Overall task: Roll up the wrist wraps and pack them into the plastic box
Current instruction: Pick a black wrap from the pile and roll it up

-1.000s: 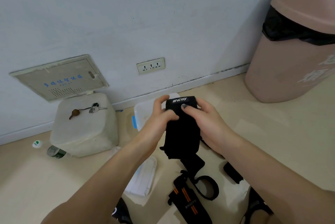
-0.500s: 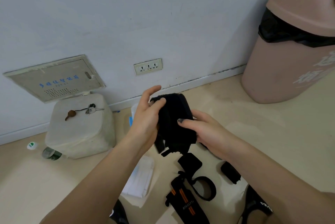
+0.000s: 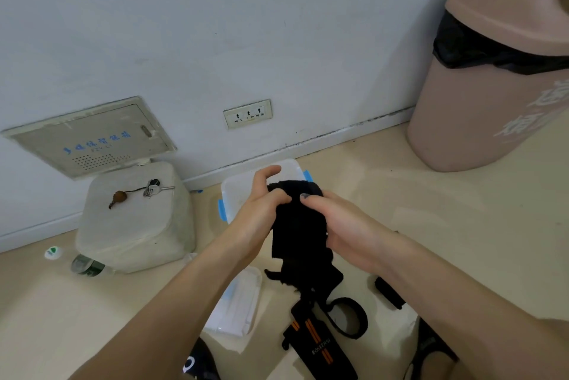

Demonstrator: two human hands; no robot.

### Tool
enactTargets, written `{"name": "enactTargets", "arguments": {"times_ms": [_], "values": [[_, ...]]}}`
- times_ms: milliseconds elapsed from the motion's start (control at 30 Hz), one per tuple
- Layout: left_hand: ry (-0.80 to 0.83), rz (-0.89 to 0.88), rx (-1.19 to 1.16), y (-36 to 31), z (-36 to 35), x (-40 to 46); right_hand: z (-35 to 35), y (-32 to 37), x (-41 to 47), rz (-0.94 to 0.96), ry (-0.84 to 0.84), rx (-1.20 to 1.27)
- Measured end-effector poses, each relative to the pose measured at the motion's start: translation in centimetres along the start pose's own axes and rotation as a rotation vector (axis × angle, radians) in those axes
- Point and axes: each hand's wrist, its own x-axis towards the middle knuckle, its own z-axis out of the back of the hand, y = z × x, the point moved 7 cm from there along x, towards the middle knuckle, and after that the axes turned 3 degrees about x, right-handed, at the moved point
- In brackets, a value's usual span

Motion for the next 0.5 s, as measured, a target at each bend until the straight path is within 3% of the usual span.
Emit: {"name": "enactTargets", "arguments": {"times_ms": [167, 367, 500], "values": [[0.095, 0.008, 0.032, 0.6, -1.2, -0.3, 1.5, 0.4, 0.4, 0.059, -0.126, -0.127], [-0.047, 0.038, -0.077, 0.6, 0.2, 0.5, 1.4, 0.7, 0.4, 0.063, -0.13, -0.219], [-0.054, 0.062, -0.103, 0.8, 0.7, 0.7, 1.6, 1.1, 0.3, 0.098, -0.171, -0.208]]}}
